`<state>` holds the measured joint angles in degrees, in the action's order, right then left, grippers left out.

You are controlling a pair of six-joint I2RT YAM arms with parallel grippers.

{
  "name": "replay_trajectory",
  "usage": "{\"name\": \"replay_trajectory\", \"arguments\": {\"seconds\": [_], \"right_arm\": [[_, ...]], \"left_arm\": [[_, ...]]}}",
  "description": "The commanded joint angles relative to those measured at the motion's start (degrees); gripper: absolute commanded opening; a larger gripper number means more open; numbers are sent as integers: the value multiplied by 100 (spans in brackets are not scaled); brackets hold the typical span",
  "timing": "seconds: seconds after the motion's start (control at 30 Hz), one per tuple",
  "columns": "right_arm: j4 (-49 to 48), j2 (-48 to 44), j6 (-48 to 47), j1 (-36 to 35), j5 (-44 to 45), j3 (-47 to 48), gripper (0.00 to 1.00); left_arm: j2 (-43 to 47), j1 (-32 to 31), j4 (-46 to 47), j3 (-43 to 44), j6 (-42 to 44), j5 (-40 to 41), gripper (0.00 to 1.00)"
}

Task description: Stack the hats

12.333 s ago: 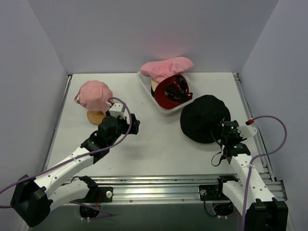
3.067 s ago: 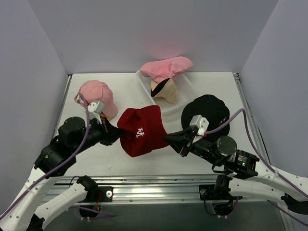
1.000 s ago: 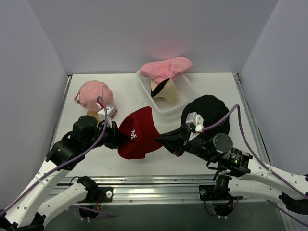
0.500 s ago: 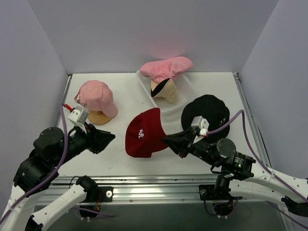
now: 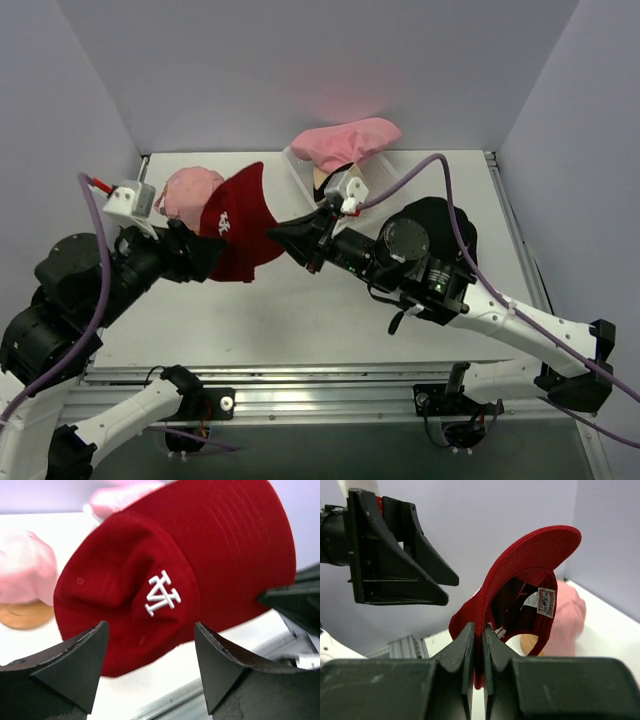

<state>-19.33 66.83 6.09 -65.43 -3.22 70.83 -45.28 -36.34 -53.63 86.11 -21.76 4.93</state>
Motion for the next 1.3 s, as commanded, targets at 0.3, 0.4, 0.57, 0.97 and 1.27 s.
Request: {"name": "replay_trajectory", "arguments": {"seconds": [0.3,0.4,0.57,0.97,1.27], "right_arm": [[-4129,2349,2729,2596,-3350,1555,0],[-4043,2948,2802,2658,-3825,2196,0],[-4192,3459,2775,2798,-4177,2751,0],[-5861,4294,3943,3044,-4389,3463,0],[-7083,5173,5262,3282,-4371,3964,0]], "left_arm": [[-2388,1539,-1309,3175,497,128,81],[-2625,2576,-1151,3053,716,-745,82],[-3188,3509,-808,2886,603,-2317,81],[-2916,4556,195,1602,586,-2225,84],[-2760,6137,1360,586,-544,-4268,82]]}}
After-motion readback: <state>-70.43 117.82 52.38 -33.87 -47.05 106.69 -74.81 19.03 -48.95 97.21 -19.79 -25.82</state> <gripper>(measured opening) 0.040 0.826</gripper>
